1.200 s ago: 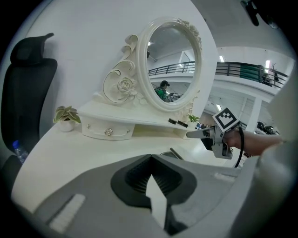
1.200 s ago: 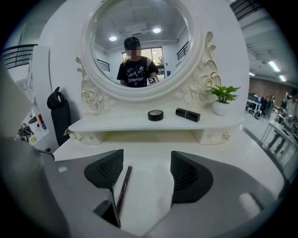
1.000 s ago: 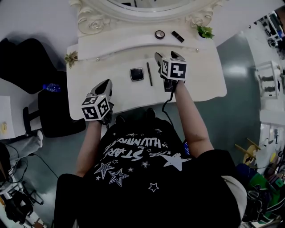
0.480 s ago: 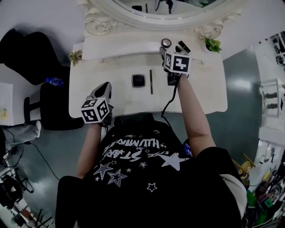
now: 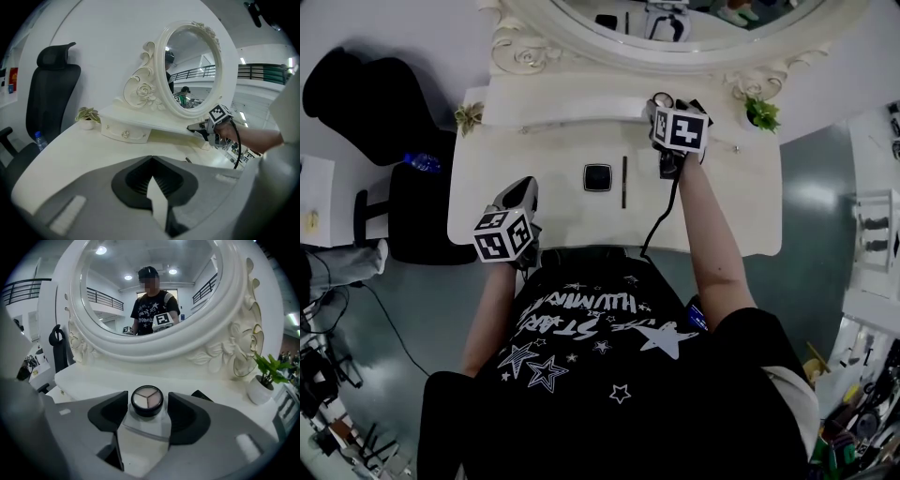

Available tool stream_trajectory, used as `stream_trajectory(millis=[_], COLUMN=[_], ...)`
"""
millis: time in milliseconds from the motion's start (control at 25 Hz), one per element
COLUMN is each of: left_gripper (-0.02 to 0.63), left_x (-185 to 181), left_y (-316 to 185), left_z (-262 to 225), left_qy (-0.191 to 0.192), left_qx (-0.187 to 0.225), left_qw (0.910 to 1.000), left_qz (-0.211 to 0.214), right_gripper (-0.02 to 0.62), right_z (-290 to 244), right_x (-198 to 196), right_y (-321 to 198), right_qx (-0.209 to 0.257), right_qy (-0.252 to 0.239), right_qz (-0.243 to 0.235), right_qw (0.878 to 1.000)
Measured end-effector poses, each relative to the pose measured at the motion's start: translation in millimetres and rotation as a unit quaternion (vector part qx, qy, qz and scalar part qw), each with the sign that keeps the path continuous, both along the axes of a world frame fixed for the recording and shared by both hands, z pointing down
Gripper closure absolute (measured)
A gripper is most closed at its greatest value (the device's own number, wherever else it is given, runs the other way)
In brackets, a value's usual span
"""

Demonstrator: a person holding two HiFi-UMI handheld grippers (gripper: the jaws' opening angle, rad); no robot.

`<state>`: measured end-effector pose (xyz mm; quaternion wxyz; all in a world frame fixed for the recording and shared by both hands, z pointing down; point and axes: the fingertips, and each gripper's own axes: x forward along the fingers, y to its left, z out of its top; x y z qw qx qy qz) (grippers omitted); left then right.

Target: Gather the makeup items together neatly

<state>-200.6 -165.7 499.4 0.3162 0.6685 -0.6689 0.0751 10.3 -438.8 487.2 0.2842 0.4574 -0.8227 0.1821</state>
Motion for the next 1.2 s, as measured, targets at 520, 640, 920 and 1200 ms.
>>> stream_trajectory(millis=[520, 640, 920, 1200], left_gripper=[0.604, 0.604, 0.604, 0.604], left_x=[2, 3, 16, 28], left_y=[-5, -6, -10, -9], left_z=[0, 1, 0, 4], left_qy=[0.002, 0.002, 0.002, 0.003], left_qx=[0.0, 0.0, 0.0, -0.005], left_qw=[1.0, 0.9999, 0.9989, 0.9965], left_qz=[0.004, 0.011, 0.048, 0.083], right_gripper=[0.348, 0.348, 0.348, 0.348], right_z=[-1, -8, -18, -9], right_x=[-3, 0, 12, 26], right_y=[-3, 2, 29, 64], right_qx=[-0.002, 0.01, 0.027, 0.028], right_qy=[-0.004, -0.016, -0.024, -0.011], right_qz=[-0.009, -0.009, -0.007, -0.005], right_qw=[1.0, 1.0, 0.999, 1.0])
